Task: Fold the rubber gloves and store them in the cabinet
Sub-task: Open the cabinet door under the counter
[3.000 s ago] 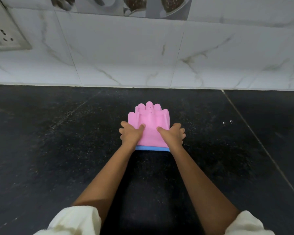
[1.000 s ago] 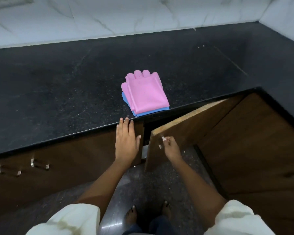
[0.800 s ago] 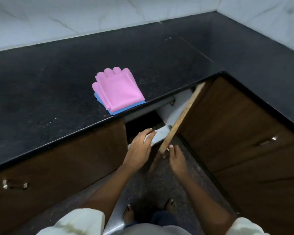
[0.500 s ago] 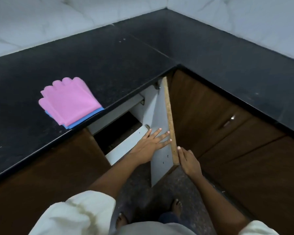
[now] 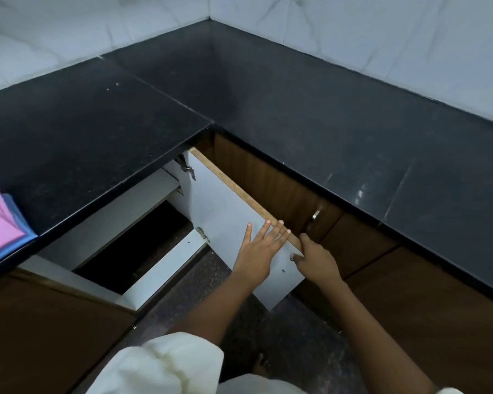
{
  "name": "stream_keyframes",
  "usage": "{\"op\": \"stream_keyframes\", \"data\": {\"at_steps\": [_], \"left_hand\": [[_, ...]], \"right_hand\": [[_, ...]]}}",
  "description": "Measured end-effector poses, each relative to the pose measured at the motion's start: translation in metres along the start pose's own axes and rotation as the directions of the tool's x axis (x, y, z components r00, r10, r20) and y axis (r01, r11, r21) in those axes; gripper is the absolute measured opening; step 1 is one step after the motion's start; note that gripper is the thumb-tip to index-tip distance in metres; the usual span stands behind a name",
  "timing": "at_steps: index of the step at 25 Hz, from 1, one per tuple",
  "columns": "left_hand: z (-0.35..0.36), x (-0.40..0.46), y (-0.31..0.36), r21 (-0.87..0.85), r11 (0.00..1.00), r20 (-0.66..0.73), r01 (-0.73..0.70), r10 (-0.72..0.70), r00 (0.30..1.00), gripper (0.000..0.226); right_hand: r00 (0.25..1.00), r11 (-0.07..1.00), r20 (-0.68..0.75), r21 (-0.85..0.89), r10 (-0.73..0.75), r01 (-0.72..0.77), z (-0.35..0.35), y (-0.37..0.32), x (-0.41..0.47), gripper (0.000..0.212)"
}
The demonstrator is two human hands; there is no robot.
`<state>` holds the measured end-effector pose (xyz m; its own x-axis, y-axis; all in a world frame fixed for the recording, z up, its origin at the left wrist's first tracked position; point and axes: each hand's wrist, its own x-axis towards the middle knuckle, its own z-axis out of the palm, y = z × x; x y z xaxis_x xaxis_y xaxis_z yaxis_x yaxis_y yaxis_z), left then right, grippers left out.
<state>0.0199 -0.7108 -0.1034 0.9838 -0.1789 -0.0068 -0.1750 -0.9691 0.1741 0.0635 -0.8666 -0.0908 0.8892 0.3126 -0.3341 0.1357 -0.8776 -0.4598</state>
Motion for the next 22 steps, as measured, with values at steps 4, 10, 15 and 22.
{"op": "stream_keyframes", "data": {"at_steps": [4,10,15,22], "left_hand": [[0.007,0.033,0.012,0.036,0.998,0.033,0.056,-0.057,0.998,0.088],[-0.004,0.035,-0.012,0.03,1.0,-0.051,-0.001,0.002,0.999,0.079],[-0.041,-0.039,-0.104,-0.183,0.935,-0.188,0.303,-0.336,0.923,0.056],[-0.125,-0.212,-0.266,-0.31,0.761,-0.475,0.57,-0.644,0.6,0.037]], "right_hand": [[0.979,0.991,-0.189,-0.125,-0.077,0.054,-0.011,0.017,0.022,0.025],[0.963,0.927,-0.26,-0.372,-0.062,-0.041,-0.02,0.004,0.037,0.046],[0.869,0.899,-0.296,-0.315,-0.397,0.304,0.022,-0.107,0.033,0.042],[0.719,0.719,0.037,0.076,-0.694,0.691,0.116,-0.328,0.025,0.033]]}}
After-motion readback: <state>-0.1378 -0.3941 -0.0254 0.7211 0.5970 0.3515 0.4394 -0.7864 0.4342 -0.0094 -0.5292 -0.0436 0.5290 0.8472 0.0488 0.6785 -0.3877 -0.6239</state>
